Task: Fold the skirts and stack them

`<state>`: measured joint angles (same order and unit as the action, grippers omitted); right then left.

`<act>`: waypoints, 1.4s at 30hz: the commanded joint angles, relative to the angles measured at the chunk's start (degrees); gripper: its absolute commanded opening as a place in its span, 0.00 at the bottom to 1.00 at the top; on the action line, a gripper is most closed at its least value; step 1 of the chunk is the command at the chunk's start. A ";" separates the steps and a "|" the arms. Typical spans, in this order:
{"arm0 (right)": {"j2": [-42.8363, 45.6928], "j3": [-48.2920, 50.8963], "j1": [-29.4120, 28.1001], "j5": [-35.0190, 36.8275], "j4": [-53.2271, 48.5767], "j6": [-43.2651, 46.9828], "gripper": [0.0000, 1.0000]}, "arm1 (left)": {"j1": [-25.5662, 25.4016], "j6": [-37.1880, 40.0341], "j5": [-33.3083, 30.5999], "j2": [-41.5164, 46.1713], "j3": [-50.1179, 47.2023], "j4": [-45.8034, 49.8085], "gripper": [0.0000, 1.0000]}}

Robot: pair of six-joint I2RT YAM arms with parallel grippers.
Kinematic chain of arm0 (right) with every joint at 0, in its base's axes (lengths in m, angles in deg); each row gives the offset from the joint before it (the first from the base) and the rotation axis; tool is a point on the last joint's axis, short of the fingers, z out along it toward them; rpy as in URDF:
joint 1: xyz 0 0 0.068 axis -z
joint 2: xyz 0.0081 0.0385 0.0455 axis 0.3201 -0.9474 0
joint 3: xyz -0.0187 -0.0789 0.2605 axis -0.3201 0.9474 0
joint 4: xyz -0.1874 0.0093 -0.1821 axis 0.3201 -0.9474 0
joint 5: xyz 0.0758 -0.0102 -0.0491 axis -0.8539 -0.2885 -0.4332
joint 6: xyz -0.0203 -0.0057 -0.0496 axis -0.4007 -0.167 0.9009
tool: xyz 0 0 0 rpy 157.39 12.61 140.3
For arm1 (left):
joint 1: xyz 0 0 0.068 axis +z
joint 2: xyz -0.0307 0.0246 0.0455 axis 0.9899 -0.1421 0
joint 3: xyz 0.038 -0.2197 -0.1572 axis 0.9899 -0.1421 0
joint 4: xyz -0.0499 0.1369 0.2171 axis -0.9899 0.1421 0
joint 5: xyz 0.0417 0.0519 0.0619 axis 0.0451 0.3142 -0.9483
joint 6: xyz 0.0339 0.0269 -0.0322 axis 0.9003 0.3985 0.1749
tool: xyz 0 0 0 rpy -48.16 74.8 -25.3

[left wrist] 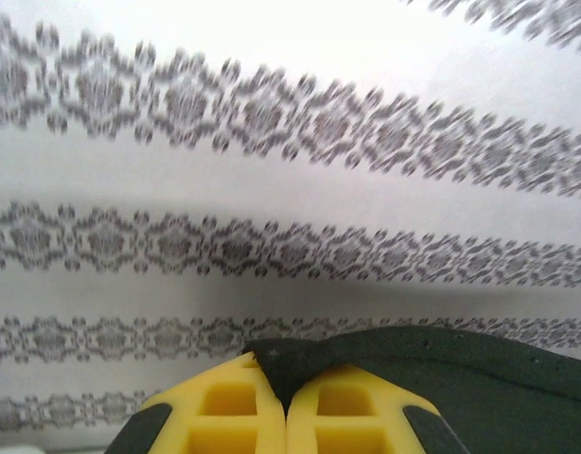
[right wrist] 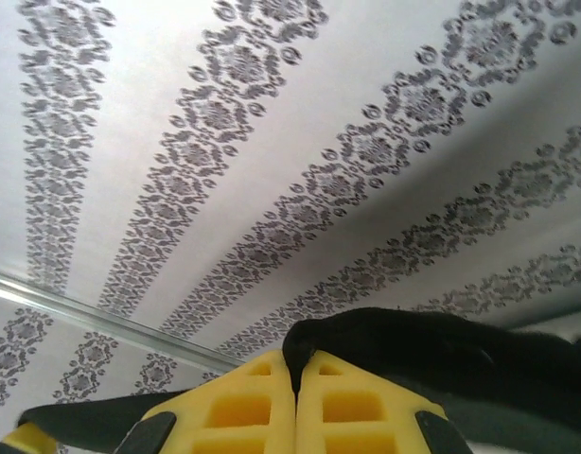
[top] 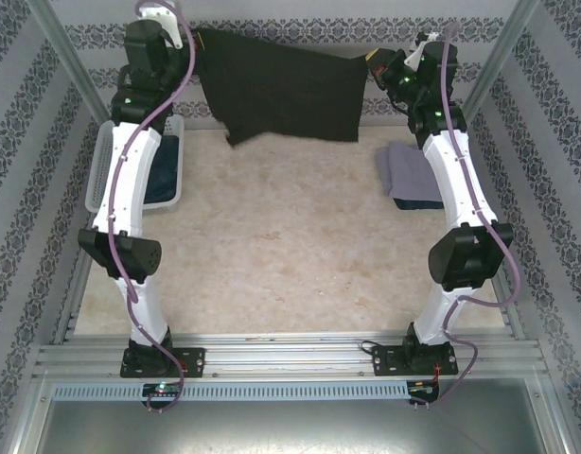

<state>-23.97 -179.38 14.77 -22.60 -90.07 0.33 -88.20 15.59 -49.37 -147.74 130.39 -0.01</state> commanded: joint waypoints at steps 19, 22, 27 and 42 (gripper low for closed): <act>27.05 82.43 -7.42 3.21 9.07 0.66 0.07 | -8.02 -29.23 -4.19 52.99 -112.09 -17.29 0.11; 30.56 84.24 -9.48 7.36 0.50 2.14 0.29 | -8.10 -34.66 -7.56 59.65 -114.18 -8.16 0.77; 43.00 83.63 -11.38 21.80 -12.73 1.41 0.60 | -7.96 -39.14 -16.23 78.05 -114.46 2.06 1.00; 21.83 65.66 -14.49 -7.40 -1.93 11.94 0.98 | -19.79 -45.37 9.86 33.06 -93.10 -6.33 1.00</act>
<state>1.56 -113.00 1.04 -22.25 -90.88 11.48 -106.76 -24.74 -47.08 -112.03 36.55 -7.16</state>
